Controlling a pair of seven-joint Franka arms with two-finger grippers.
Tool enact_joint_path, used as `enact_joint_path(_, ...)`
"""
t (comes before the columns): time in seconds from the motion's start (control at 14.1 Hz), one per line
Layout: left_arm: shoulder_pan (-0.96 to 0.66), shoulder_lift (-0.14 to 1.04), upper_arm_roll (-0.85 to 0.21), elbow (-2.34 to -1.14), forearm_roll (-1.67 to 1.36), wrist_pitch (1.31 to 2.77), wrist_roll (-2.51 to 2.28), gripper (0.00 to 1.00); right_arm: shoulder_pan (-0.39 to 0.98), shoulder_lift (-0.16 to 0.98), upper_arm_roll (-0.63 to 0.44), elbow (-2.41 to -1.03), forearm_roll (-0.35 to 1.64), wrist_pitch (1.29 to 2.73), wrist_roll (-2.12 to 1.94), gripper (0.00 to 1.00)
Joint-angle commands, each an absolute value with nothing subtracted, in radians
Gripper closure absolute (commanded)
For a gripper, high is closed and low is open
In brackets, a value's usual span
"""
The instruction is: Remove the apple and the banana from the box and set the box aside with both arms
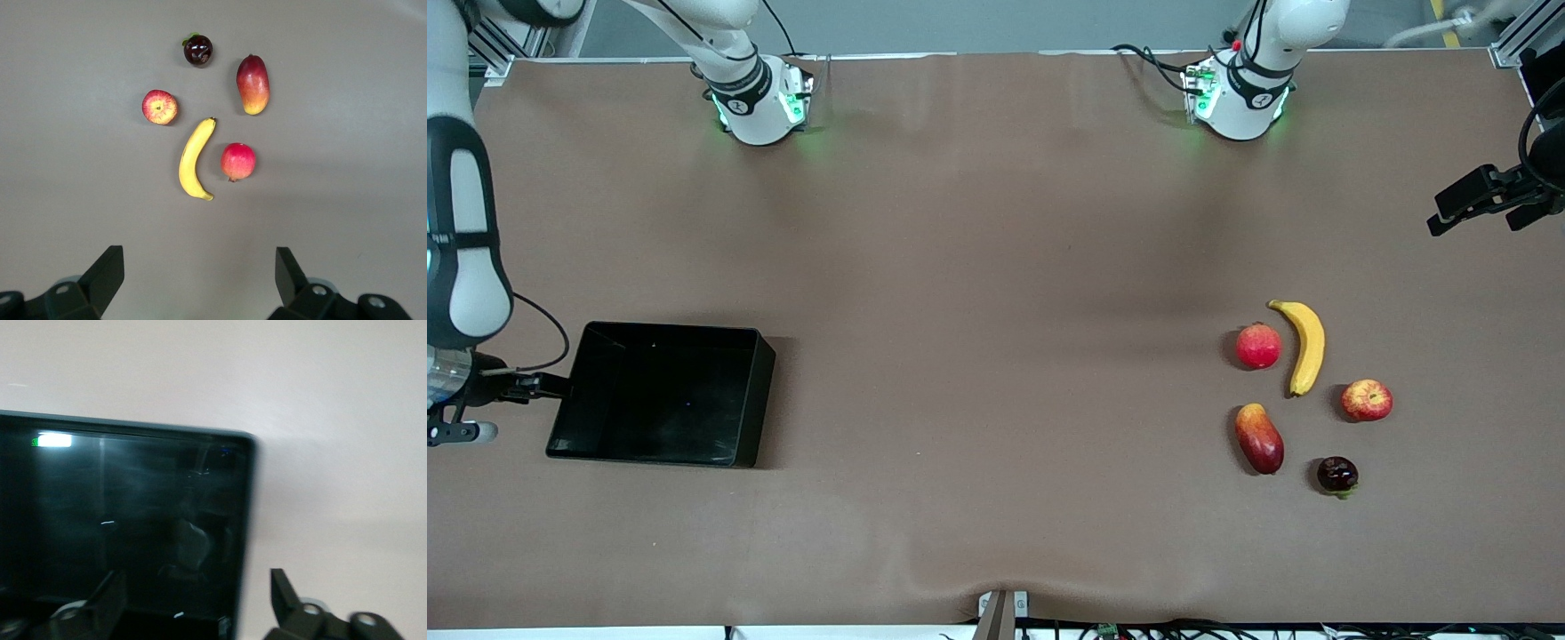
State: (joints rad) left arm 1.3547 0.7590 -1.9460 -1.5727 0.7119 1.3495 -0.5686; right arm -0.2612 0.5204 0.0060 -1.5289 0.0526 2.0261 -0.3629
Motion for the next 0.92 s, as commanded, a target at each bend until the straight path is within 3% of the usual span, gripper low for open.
enact_joint_path(0.0,1.347,0.753,-1.953,-1.548,0.726,1.319,-0.554,0.0,-0.132,0.402,0.002,-1.571,0.031,1.955,-0.257,0.0)
enact_joint_path(0.35,1.209,0.73,-1.827,-1.444,0.741,1.319,-0.538,0.0,0.0,0.208,0.0,-1.713,0.029,1.896,-0.095,0.0)
enact_joint_path(0.85,0.961,0.568,-1.54,-1.33,0.707,1.321,-0.522,0.0,-0.014,0.006,-0.005,-1.77,0.029,1.732,-0.055,0.0)
